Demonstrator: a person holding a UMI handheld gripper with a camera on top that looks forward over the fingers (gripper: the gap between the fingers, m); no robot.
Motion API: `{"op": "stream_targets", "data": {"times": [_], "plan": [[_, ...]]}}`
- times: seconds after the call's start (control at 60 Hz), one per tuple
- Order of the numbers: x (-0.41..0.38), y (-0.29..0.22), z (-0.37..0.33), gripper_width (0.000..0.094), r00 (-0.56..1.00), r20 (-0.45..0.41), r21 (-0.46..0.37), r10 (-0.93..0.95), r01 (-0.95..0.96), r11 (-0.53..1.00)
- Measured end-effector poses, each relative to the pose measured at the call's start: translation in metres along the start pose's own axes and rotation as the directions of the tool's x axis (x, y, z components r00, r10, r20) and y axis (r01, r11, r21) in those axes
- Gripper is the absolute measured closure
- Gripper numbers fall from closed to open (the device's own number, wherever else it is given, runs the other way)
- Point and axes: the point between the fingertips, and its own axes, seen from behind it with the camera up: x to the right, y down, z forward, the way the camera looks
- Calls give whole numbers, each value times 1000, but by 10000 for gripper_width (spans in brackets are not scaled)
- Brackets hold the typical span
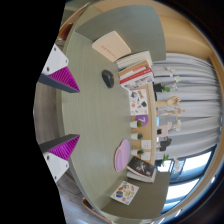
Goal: Arrange mouse
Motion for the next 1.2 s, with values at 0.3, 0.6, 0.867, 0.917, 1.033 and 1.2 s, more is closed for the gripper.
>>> {"op": "stream_targets", "data": {"times": [0.3, 0.6, 0.867, 0.917, 1.033, 1.2], "plan": [[-129, 20, 92, 100, 994, 111, -104, -20, 32, 994], [-186, -21, 204, 106, 991, 101, -128, -90, 103, 986], [-220, -65, 280, 111, 992, 86, -141, -95, 107, 984], [-227, -70, 290, 112, 991, 91, -141, -93, 105, 984], [-239, -77, 303, 126, 988, 106, -148, -114, 129, 980], [-235, -78, 308, 264, 987, 88, -154, -134, 147, 977]]}}
